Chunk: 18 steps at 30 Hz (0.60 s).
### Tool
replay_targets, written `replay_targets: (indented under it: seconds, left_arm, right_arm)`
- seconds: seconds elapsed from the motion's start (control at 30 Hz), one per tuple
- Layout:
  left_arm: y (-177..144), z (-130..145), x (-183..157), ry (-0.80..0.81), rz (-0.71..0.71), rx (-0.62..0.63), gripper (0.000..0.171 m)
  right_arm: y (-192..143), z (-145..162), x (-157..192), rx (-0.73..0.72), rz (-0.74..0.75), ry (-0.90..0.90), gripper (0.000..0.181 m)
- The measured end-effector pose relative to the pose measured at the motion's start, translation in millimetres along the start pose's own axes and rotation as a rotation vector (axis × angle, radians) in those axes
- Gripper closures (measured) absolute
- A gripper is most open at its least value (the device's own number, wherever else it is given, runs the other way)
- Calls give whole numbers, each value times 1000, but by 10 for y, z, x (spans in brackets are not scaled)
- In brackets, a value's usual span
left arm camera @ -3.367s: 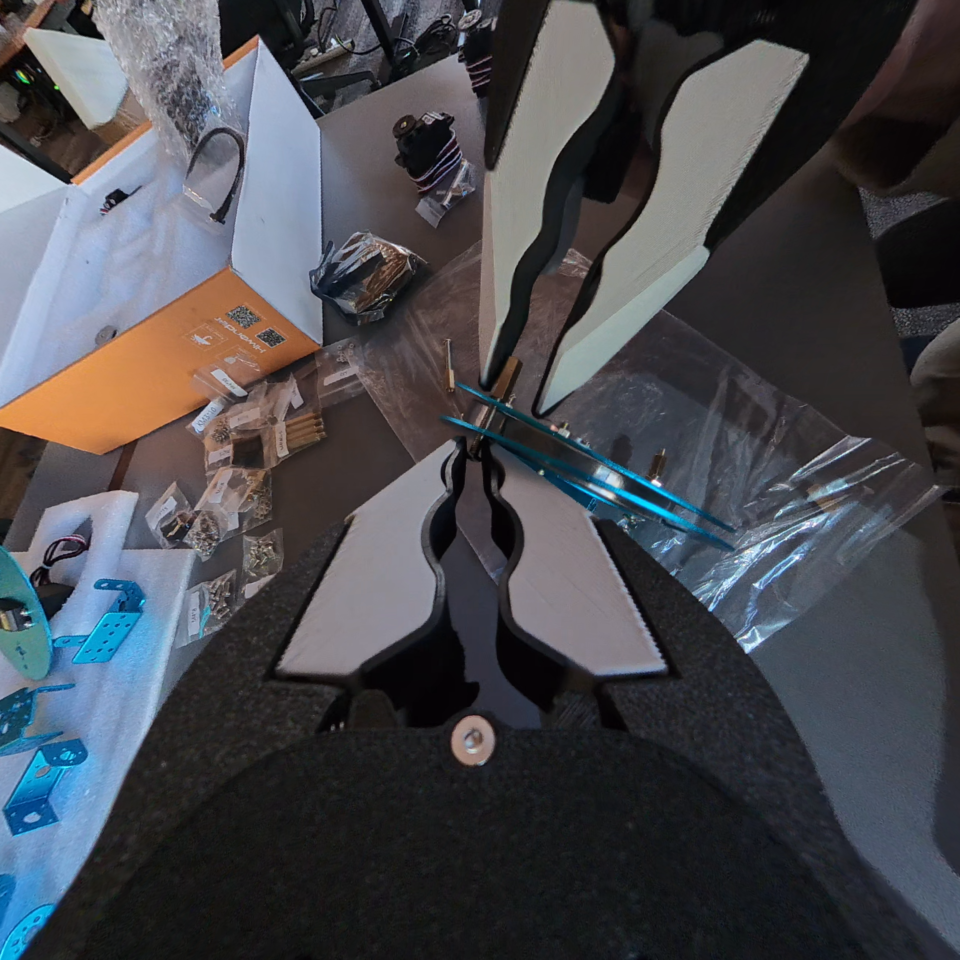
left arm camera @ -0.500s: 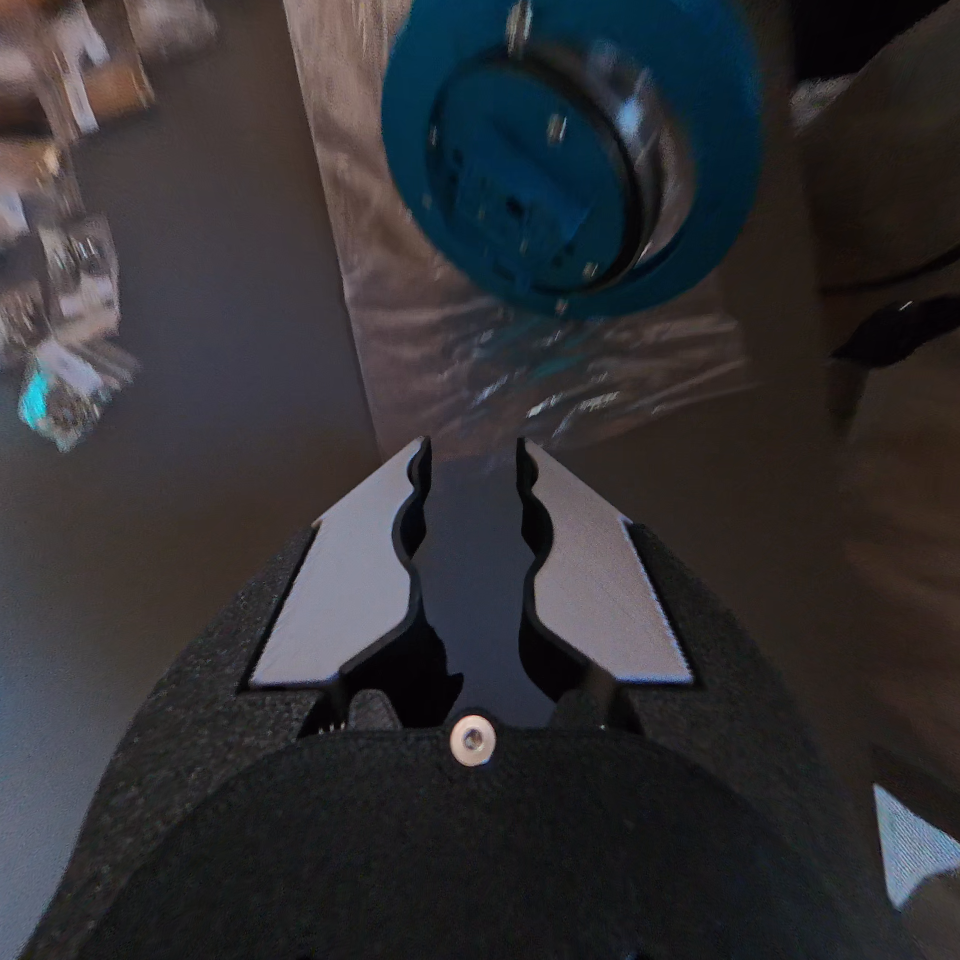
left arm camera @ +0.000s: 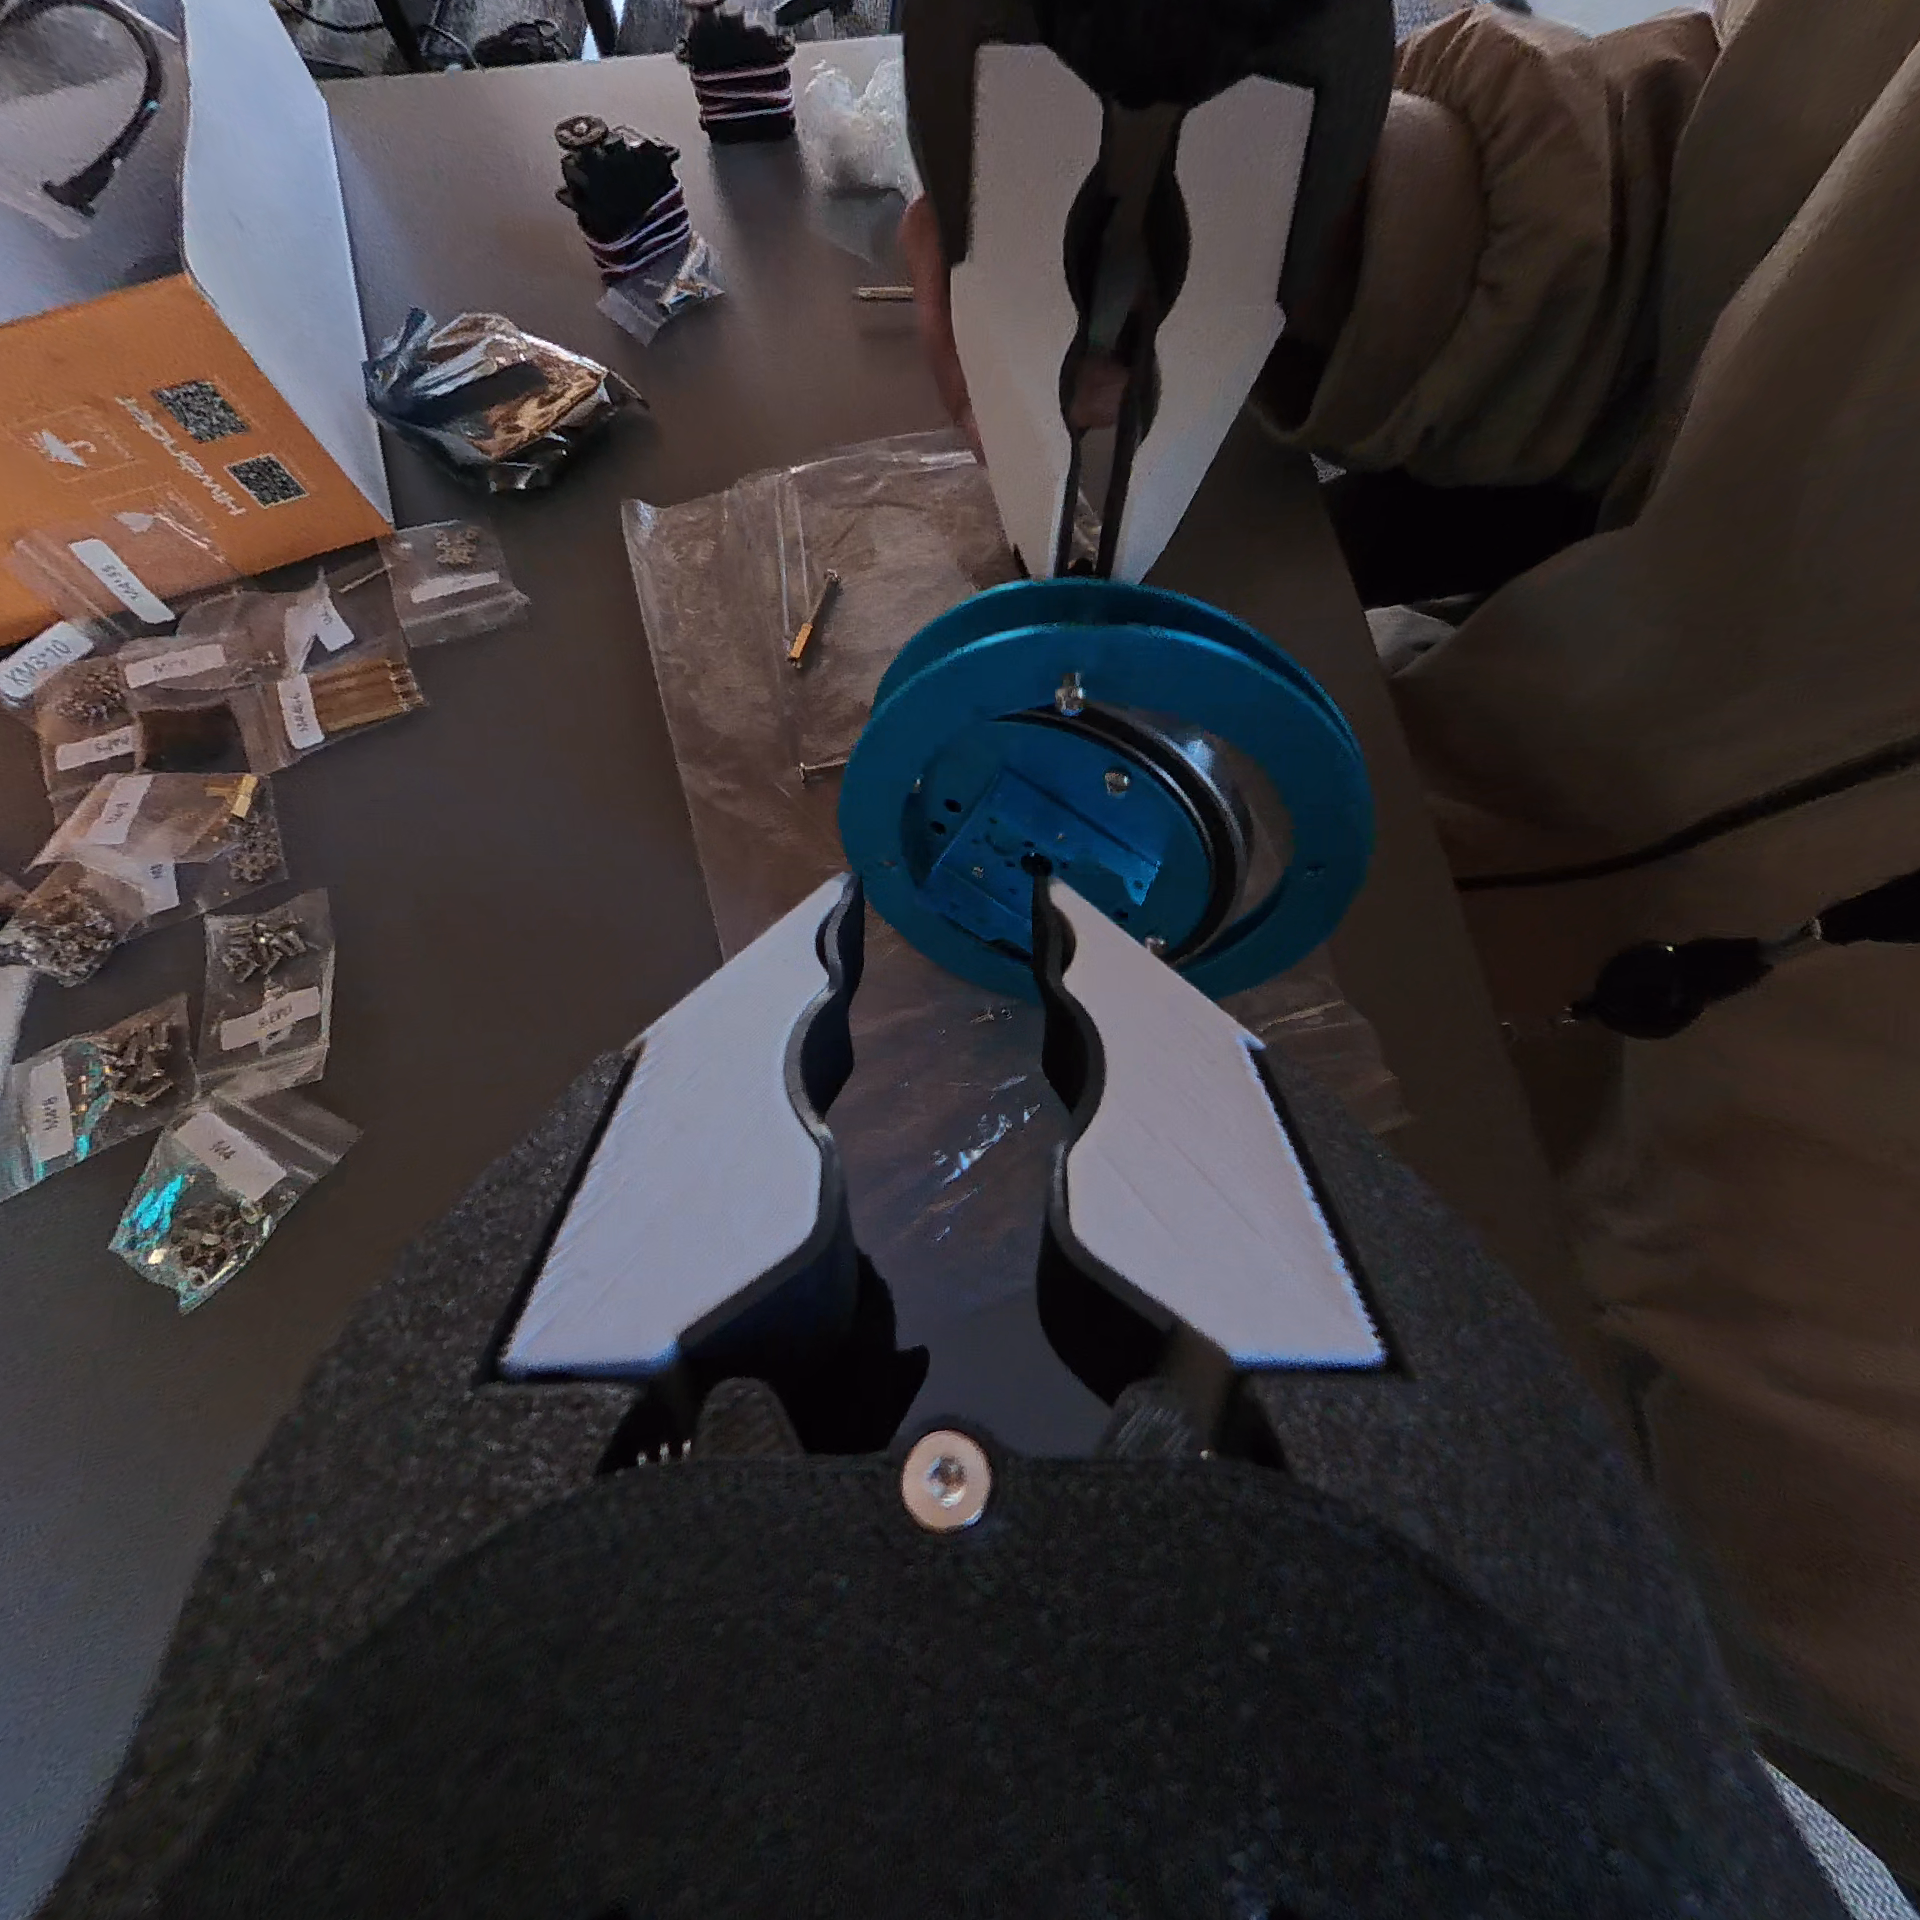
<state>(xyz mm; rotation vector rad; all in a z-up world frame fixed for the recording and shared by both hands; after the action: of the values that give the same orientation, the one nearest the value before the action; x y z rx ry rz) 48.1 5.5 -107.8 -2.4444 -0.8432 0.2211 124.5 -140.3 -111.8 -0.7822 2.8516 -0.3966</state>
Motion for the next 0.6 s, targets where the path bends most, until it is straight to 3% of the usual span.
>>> replay_targets:
  seconds: [0.27, 0.6]
  left_arm:
    - [220, 339, -5, -8, 12, 105, 141]
    - [289, 535, -57, -14, 6, 158, 141]
  right_arm:
    - [-167, 134, -9, 23, 1, 50, 176]
    - [-344, 366, 30, 75, 64, 113, 176]
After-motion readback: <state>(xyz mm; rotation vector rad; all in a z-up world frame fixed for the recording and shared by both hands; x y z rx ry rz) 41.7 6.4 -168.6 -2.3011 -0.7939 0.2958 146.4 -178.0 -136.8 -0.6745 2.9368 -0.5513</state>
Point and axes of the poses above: each gripper's, where its closed fingertips meet, y out along the fingers, z out of its underside, x = y × z across the jaws, the point moved 7 cm from there along -y, back along the fingers, and after that the axes turned 3 degrees about -x, right-handed, at the moved point
